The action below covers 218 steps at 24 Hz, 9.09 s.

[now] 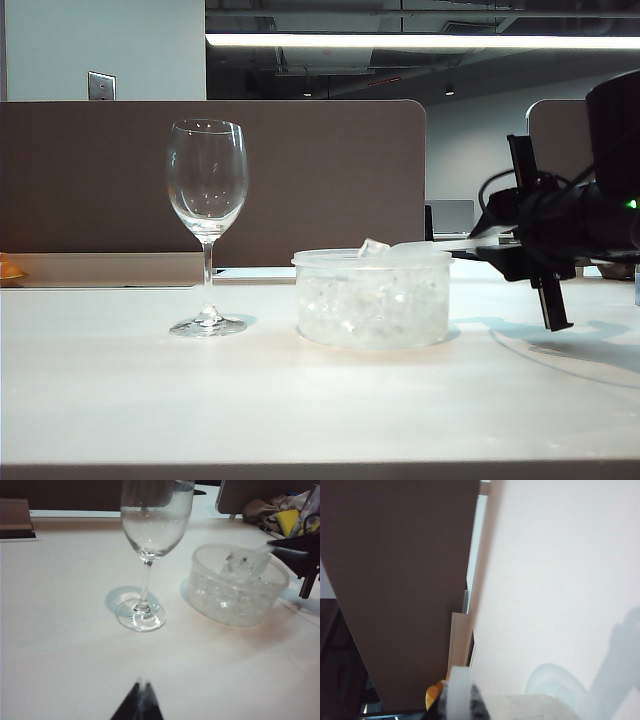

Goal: Pick up an ice shovel filled with ice cubes and pour the ice from the shovel into the glass.

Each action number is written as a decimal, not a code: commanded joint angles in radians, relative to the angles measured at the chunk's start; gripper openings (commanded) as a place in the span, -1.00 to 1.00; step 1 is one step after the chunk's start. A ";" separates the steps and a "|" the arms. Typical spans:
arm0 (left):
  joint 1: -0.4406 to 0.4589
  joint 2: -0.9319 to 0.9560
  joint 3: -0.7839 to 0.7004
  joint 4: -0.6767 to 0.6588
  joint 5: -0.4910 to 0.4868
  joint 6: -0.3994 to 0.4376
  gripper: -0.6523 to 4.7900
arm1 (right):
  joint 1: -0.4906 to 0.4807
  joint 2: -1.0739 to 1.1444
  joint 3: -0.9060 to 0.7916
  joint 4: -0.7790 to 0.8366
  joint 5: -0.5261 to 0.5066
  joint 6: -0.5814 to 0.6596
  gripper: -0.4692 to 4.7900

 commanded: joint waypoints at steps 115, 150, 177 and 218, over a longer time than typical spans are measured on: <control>0.001 0.001 0.001 0.000 0.007 0.003 -0.78 | 0.274 -0.087 0.610 -0.462 0.017 -0.204 -0.84; 0.001 0.001 0.001 0.000 0.007 0.004 -0.78 | 0.274 -0.087 0.728 -0.508 -0.025 -0.356 -0.84; 0.001 0.001 0.001 0.000 0.007 0.004 -0.78 | 0.157 -0.132 0.665 -0.470 -0.004 -0.165 -0.84; 0.001 0.001 0.001 0.000 0.007 0.003 -0.78 | 0.029 -0.229 -0.016 -0.317 0.046 -0.236 -0.84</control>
